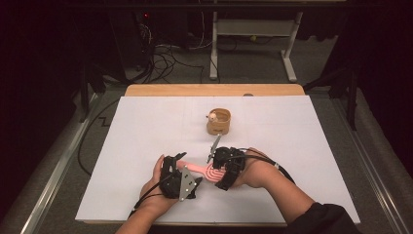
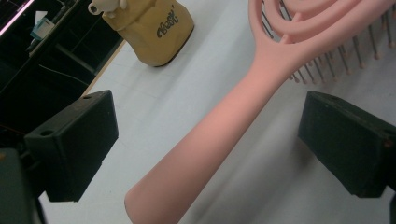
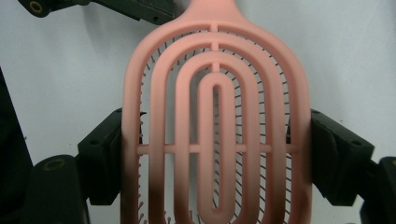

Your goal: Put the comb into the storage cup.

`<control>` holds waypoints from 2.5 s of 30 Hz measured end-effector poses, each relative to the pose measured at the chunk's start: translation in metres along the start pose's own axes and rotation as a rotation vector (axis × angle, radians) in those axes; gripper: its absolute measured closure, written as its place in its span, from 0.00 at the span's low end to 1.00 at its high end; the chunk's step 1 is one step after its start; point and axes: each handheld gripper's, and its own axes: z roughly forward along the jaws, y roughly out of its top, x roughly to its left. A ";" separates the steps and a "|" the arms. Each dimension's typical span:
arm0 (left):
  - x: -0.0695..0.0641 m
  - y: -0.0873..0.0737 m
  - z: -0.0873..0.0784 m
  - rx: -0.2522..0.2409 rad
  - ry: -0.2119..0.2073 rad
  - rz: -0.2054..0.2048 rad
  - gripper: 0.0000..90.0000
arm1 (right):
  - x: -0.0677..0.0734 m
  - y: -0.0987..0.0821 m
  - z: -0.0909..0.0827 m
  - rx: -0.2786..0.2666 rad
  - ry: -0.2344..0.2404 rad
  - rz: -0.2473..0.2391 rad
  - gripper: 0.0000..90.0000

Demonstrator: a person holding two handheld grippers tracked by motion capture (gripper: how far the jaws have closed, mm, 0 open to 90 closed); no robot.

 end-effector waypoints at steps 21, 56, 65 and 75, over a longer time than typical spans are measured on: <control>0.000 0.002 0.000 0.002 0.021 0.010 0.09 | 0.004 0.006 0.003 -0.001 0.003 -0.010 0.23; -0.018 0.009 0.006 0.095 0.074 0.143 0.49 | 0.002 0.020 0.003 0.024 -0.010 0.025 0.23; -0.020 0.011 0.007 0.109 0.075 0.176 0.55 | 0.002 0.023 0.003 0.026 -0.015 0.021 0.23; -0.024 0.013 0.005 0.100 0.105 0.190 0.62 | 0.005 0.025 -0.006 0.015 -0.032 0.007 0.23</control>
